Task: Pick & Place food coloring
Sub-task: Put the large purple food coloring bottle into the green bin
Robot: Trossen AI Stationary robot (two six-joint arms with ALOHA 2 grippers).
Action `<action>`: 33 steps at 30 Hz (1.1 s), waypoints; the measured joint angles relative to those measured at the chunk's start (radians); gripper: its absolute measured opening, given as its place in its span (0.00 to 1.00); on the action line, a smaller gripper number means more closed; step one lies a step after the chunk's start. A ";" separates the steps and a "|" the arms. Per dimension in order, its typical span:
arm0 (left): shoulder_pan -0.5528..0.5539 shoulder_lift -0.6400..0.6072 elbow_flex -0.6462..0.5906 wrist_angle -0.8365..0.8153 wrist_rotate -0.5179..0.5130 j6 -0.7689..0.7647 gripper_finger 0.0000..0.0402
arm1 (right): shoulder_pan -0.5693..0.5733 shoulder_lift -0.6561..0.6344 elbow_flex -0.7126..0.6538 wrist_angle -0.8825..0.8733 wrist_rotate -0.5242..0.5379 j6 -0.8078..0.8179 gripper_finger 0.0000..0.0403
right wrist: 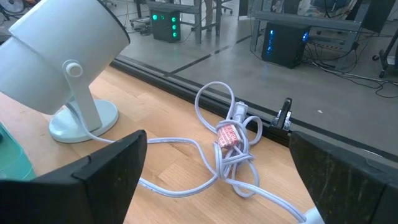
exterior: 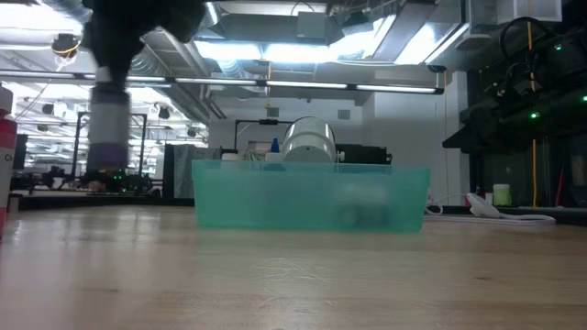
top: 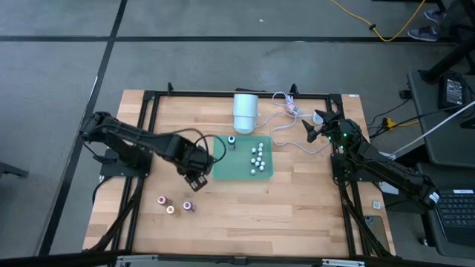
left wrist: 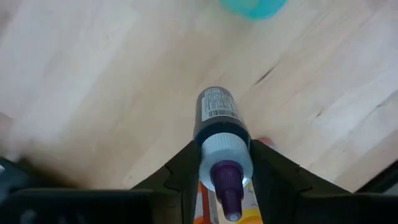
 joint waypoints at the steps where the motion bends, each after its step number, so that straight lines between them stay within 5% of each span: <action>1: 0.018 0.000 0.015 -0.010 0.000 0.024 0.28 | 0.000 0.000 0.000 0.000 0.000 0.000 0.98; 13: 0.219 0.054 0.223 -0.129 0.020 0.114 0.29 | 0.000 0.000 0.000 0.000 0.000 0.000 0.98; 33: 0.358 0.436 0.620 -0.187 0.013 0.148 0.28 | 0.000 0.000 0.000 0.000 0.000 0.000 0.98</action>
